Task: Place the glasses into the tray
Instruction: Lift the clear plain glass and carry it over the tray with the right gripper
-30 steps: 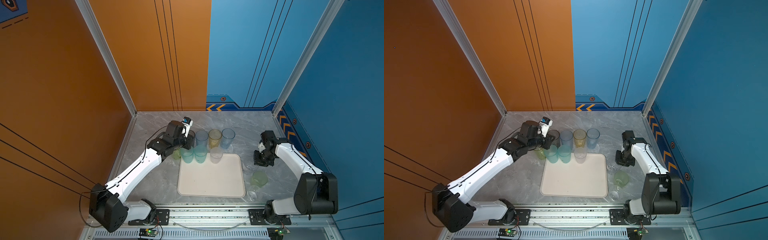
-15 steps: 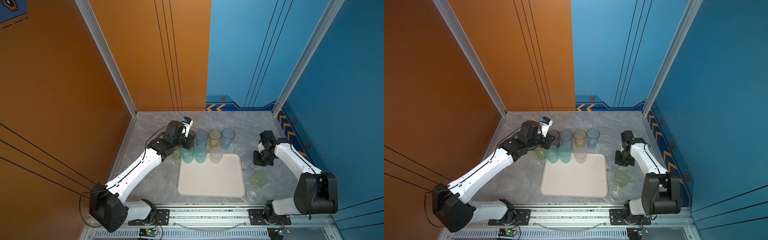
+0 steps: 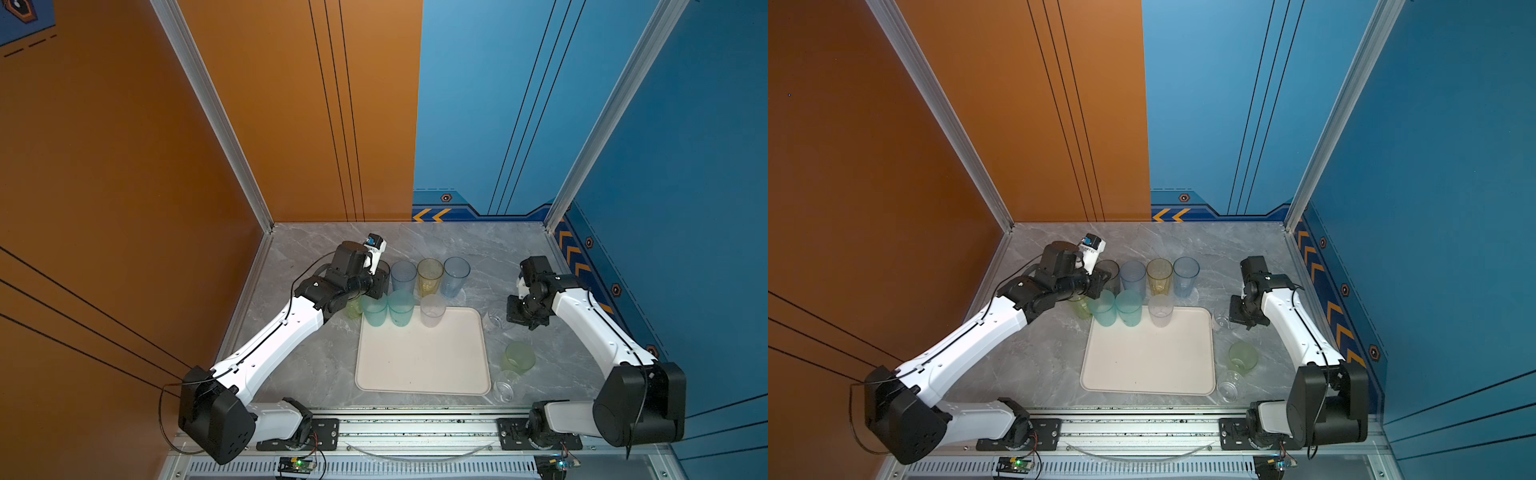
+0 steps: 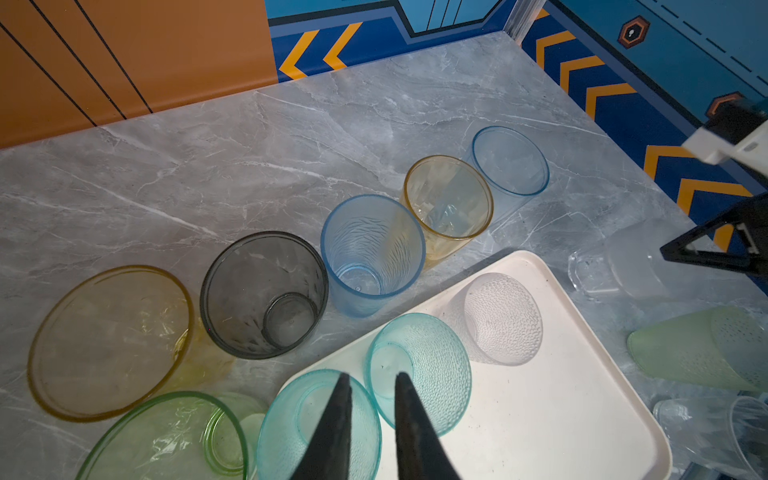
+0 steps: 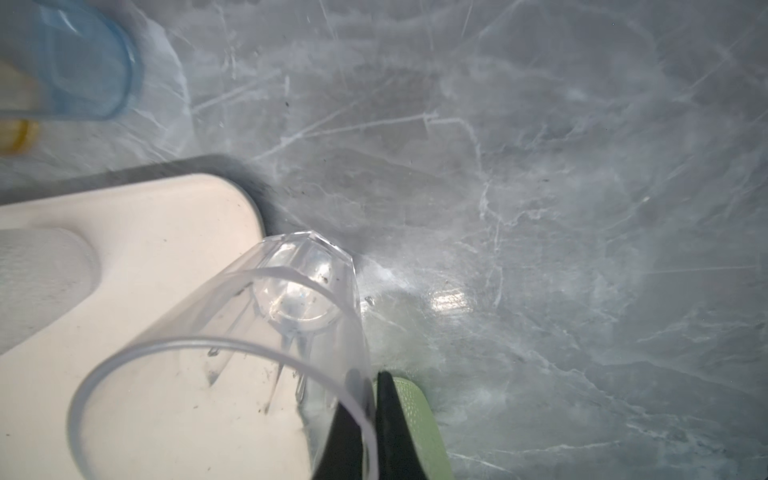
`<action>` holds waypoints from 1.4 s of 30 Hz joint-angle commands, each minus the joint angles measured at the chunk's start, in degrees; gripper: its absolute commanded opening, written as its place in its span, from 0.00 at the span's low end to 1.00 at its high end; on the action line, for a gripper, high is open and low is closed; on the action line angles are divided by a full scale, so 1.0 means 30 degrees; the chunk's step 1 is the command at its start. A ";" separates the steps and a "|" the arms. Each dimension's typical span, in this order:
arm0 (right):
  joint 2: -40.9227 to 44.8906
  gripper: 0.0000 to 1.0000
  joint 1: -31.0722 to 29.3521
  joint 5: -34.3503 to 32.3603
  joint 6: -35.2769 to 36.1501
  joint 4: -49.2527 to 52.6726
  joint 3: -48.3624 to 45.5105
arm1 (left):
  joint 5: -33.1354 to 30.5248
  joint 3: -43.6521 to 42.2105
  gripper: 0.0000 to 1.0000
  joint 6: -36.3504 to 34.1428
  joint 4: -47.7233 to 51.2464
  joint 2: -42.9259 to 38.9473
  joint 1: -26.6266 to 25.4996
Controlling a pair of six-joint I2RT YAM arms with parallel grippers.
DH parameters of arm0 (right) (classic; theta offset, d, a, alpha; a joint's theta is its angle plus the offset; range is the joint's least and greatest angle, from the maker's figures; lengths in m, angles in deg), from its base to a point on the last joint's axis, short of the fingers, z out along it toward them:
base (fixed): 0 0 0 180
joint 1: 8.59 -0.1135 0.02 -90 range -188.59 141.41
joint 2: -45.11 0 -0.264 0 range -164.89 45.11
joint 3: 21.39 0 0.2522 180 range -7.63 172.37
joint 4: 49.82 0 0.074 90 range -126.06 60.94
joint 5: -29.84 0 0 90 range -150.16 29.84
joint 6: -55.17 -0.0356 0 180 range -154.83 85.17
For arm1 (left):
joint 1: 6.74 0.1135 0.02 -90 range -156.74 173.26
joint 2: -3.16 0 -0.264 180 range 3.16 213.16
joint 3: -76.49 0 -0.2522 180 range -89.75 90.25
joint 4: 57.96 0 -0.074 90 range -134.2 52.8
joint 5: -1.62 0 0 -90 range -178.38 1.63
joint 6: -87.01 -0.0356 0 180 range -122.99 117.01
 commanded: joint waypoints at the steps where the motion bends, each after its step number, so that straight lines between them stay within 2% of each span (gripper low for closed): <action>1: 0.0469 0.01 -0.0468 -0.0250 -0.0074 0.0687 0.1363 | -0.0398 0.0296 0.21 -0.0010 0.0322 -0.0028 0.0200; 9: -0.0874 0.01 -0.3497 -0.0864 -0.0473 0.0890 0.3391 | -0.0771 0.0581 0.21 -0.0099 0.0642 -0.0325 0.0200; 18: -0.3266 0.01 -0.5764 -0.1654 -0.0598 0.1091 0.4159 | -0.1139 0.0545 0.21 -0.0254 0.1054 -0.0761 0.0258; 30: -0.5605 0.01 -0.6609 -0.1756 -0.0623 0.1000 0.4972 | -0.1164 0.0585 0.22 -0.0445 0.1347 -0.0998 0.0463; 42: -0.6626 0.01 -0.6841 -0.1687 -0.0551 0.0883 0.5413 | -0.1080 0.0548 0.22 -0.0479 0.1406 -0.1009 0.0669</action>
